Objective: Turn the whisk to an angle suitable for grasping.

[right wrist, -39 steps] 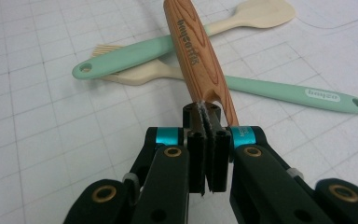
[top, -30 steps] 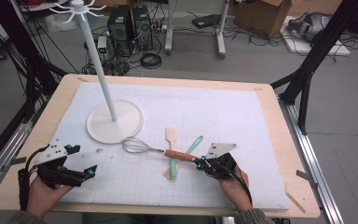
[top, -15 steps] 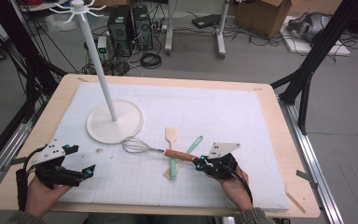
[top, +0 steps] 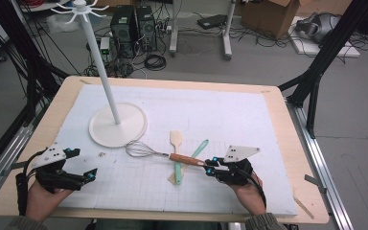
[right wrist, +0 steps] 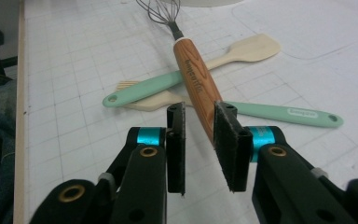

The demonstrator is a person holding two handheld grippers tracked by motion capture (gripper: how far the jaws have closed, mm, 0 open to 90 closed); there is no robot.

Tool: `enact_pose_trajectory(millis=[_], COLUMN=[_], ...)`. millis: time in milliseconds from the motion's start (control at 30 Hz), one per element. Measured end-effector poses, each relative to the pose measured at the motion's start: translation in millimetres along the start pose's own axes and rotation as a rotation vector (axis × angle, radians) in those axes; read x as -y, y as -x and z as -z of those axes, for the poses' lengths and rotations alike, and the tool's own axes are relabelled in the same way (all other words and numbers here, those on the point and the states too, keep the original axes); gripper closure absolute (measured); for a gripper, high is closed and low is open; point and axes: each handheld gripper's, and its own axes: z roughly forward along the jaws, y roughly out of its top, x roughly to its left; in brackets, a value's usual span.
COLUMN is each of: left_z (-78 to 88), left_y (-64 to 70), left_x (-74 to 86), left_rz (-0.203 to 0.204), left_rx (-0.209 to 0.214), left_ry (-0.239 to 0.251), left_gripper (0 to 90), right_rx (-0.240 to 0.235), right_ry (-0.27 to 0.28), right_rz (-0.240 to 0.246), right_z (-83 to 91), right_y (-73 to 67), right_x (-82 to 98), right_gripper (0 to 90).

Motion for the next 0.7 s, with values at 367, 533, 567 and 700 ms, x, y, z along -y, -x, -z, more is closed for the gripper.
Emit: enact_pose_trajectory(millis=[367,533,567,700], left_z=[-0.4,1.0,1.1,0.5], left_y=[0.0,-0.5,-0.5,-0.8], left_x=[-0.4,-0.4,-0.5,-0.2], left_rz=[-0.004,-0.004,-0.006,-0.005], left_rx=[-0.002,-0.004,-0.003,-0.004], left_ry=[0.002,0.004,0.004,0.001], left_gripper=[1.7,1.7,1.7,1.7], right_rx=[0.003,0.0,-0.001,-0.004], right_ry=[0.022,0.021,0.019,0.019], right_rz=[-0.038,-0.039,-0.043,-0.044], right_z=[12.5,11.4,10.8,8.7], right_y=[17.2,19.6,19.5,21.9], right_x=[-7.0,-11.7,-12.4,-15.6], right_gripper=[49.6,43.6,42.4,39.9])
